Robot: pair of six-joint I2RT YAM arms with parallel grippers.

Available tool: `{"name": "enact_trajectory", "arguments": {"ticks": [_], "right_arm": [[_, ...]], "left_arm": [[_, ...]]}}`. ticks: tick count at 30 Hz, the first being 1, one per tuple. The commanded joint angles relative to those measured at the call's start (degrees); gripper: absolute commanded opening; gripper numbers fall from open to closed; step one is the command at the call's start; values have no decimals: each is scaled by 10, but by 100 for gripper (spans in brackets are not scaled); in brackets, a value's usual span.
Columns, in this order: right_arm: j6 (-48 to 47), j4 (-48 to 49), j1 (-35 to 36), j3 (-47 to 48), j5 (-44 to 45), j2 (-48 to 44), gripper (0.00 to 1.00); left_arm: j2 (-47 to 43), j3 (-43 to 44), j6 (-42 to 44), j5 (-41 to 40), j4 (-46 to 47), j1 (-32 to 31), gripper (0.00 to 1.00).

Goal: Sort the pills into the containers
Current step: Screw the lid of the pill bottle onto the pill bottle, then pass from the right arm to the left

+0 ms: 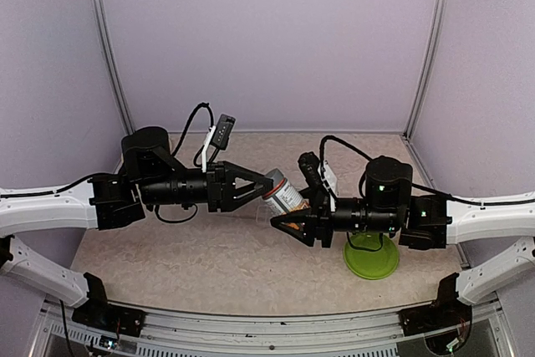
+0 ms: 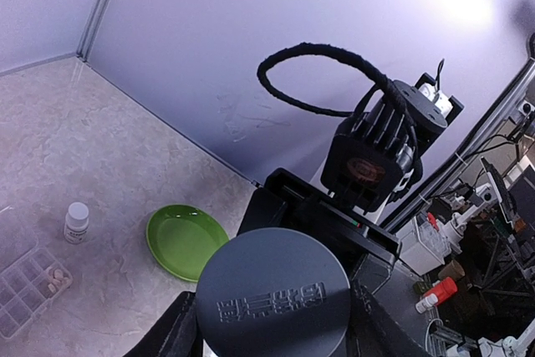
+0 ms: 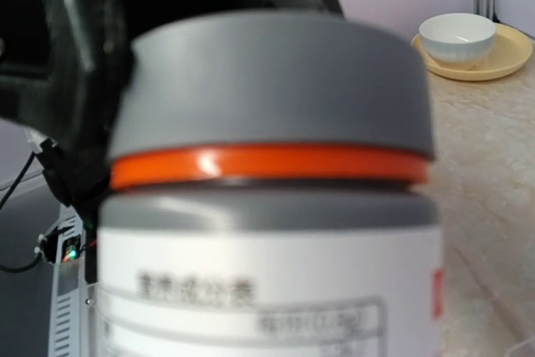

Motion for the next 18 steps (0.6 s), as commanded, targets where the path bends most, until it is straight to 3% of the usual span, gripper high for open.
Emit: {"name": "enact_trajectory", "arguments": {"ticks": [1,11,18], "right_arm": [[29,32,-3,0,-26,-4,0],[13,25,-3,2,-7,13,0],[13,30,-3,0,-2,13,0]], "left_arm": [[-9,-1,24,11,10,6,58],[-1,1,5,13,20,13,79],[13,2,0,26,28,13,76]]}}
